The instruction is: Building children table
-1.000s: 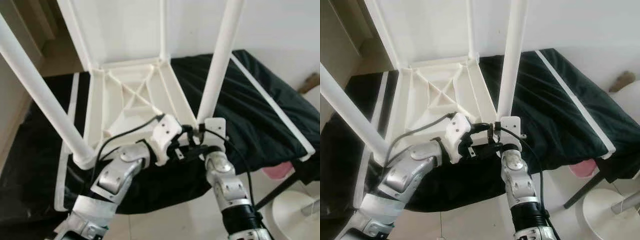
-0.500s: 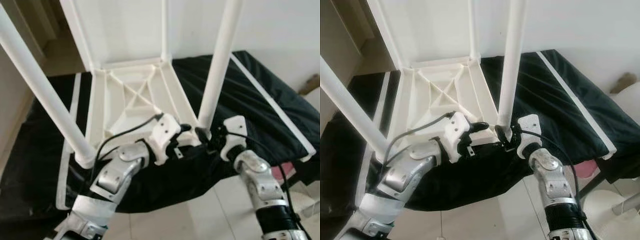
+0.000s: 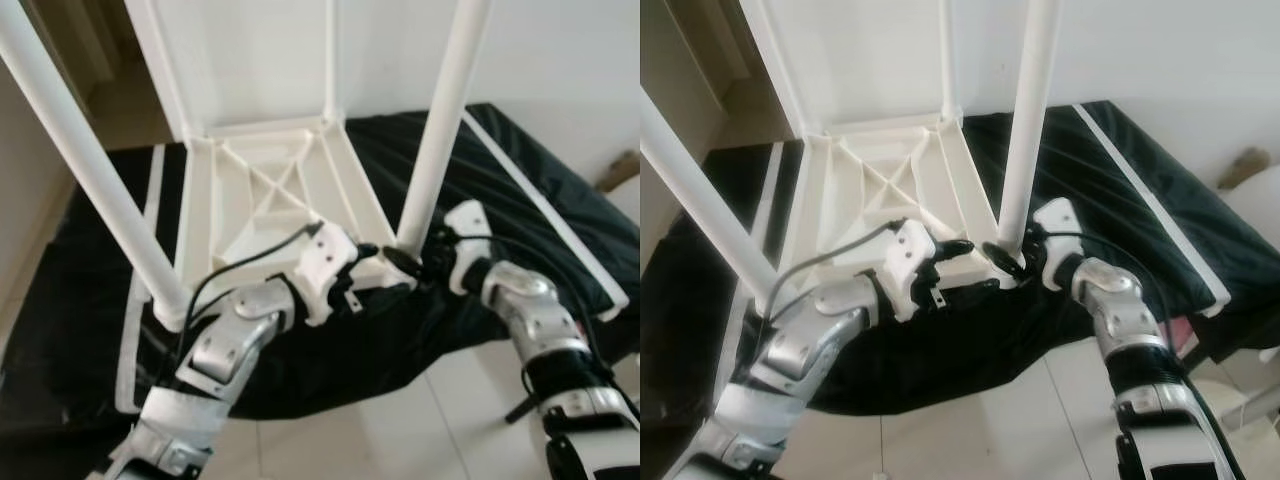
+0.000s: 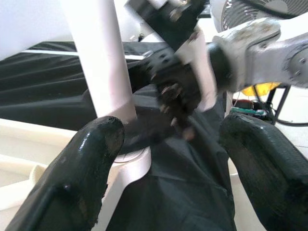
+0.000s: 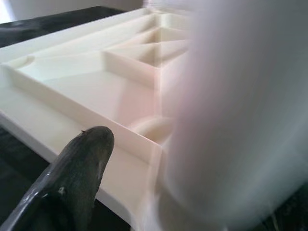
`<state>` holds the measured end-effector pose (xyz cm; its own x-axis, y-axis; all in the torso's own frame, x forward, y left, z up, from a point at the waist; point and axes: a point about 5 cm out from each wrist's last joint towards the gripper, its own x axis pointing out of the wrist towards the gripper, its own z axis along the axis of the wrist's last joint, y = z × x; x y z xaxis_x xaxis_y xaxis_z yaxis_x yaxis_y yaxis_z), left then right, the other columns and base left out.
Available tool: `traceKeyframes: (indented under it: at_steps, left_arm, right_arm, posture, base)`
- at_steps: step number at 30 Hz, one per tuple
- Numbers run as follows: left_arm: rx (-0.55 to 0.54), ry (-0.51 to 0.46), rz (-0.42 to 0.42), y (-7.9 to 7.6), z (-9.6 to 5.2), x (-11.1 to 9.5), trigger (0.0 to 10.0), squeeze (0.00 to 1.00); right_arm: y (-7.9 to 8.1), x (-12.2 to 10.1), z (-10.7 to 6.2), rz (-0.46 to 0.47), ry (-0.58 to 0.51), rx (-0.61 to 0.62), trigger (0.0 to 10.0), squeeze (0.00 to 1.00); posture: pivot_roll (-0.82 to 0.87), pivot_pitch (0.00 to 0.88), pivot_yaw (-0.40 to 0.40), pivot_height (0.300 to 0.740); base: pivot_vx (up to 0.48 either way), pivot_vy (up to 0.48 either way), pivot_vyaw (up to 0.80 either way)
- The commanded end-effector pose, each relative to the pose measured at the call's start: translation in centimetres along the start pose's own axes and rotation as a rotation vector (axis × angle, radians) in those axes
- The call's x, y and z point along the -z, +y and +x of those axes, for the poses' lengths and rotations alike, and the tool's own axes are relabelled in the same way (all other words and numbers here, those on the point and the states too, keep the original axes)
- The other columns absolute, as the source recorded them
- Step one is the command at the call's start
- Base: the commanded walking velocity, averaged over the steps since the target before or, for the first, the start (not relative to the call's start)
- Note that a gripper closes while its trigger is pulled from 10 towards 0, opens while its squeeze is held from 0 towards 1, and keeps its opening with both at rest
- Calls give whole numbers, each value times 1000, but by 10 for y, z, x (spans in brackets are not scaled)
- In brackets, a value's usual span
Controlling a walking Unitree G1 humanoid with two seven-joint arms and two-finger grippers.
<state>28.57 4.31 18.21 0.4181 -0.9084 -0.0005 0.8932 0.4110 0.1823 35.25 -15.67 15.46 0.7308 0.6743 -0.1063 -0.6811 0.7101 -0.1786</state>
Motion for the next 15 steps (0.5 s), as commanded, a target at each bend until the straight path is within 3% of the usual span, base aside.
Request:
traceKeyframes:
  at_steps: [1, 3, 11, 15]
  left_arm:
    - [-3, 15, 8, 2, -4, 1, 10000, 0]
    - [-8, 19, 8, 2, -5, 0, 10000, 0]
    - [-11, 31, 11, 2, -9, 1, 10000, 0]
    - [-5, 45, -1, -2, -13, 4, 10000, 0]
  right_arm:
    - [7, 8, 4, 1, 34, -48, 10000, 0]
    - [10, 12, 9, -9, 51, -63, 0, 0]
    - [12, 27, 6, -3, 98, -82, 0, 0]
    - [8, 42, -3, -16, 165, -22, 0, 0]
  posture:
    - [56, 0, 8, 740]
    - [71, 0, 6, 740]
    - [92, 0, 14, 740]
    - [94, 0, 18, 740]
  base:
    - [0, 0, 0]
    - [0, 0, 0]
    - [0, 0, 0]
    - [0, 0, 0]
